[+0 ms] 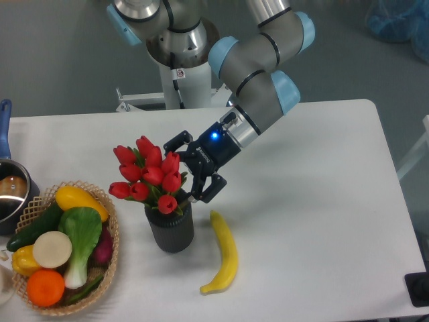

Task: Pick up the flowers from the vase
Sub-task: 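Close the gripper around the tulip stems just below the blooms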

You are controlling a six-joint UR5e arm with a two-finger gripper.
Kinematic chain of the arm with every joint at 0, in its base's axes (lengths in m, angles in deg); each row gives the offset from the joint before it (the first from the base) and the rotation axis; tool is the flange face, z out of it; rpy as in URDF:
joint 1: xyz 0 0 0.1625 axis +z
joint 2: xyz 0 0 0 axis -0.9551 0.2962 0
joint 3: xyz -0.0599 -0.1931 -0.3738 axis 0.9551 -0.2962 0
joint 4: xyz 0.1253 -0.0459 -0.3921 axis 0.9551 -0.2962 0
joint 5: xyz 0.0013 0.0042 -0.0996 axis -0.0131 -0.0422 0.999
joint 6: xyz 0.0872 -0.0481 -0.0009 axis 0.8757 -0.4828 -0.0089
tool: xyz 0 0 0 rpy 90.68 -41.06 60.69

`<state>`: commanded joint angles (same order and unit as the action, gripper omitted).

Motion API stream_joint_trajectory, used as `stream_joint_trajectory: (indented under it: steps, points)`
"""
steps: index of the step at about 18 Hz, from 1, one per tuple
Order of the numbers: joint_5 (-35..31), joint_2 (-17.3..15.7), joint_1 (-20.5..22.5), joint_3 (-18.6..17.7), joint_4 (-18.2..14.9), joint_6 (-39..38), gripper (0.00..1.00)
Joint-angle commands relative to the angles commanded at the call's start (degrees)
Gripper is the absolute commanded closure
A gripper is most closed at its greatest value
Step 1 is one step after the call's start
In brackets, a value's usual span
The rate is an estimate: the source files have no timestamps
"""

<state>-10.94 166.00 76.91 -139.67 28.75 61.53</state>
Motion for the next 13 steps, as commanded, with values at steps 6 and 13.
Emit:
stream_joint_trajectory:
  steps: [6,13]
  points:
    - [0.0,0.5,-0.6,0.8,0.0,-0.3,0.00]
    - [0.2,1.1,-1.4,1.2,0.2,-1.1,0.32]
